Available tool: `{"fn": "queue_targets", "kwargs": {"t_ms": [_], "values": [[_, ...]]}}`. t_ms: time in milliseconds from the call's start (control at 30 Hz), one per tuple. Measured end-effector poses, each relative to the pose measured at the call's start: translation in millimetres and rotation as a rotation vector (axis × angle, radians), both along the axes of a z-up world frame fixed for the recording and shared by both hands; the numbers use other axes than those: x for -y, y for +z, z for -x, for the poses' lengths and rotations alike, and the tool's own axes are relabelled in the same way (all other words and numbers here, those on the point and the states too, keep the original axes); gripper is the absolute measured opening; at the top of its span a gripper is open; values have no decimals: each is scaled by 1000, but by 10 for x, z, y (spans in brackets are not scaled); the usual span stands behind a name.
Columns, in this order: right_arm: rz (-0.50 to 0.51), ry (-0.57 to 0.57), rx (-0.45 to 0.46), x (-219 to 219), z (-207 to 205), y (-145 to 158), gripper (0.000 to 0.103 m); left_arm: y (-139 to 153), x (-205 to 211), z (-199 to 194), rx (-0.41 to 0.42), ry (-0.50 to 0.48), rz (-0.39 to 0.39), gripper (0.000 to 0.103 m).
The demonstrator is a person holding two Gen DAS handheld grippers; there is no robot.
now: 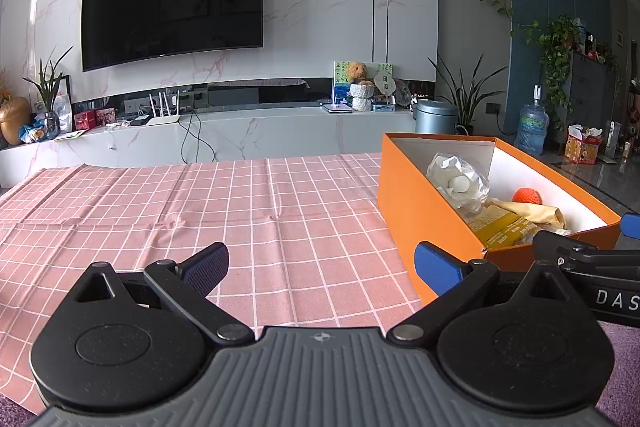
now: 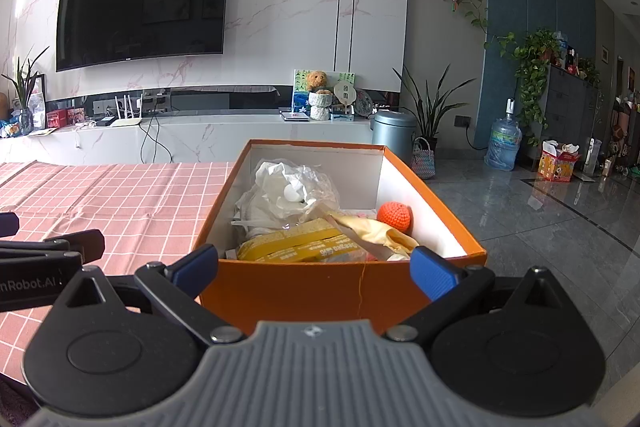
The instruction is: Organize soft objects
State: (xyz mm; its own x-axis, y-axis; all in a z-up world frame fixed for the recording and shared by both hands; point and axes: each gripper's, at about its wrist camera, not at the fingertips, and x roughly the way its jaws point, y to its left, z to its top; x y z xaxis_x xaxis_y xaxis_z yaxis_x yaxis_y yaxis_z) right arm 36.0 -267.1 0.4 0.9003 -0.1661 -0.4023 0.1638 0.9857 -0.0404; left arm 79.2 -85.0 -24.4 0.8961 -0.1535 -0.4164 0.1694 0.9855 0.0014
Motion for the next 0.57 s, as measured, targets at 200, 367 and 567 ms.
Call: {"fn": "queue_targets", "kwargs": {"t_ms": [200, 367, 567], "values": [[-1, -1, -3, -3, -6, 3, 100, 0, 3, 2, -3, -1, 3, 103], [-2, -3, -4, -10, -6, 2, 100, -1, 3, 7, -3, -1, 5, 103], [-3, -3, -5, -11, -6, 3, 100, -5, 10, 16, -5, -1, 11, 103]]}}
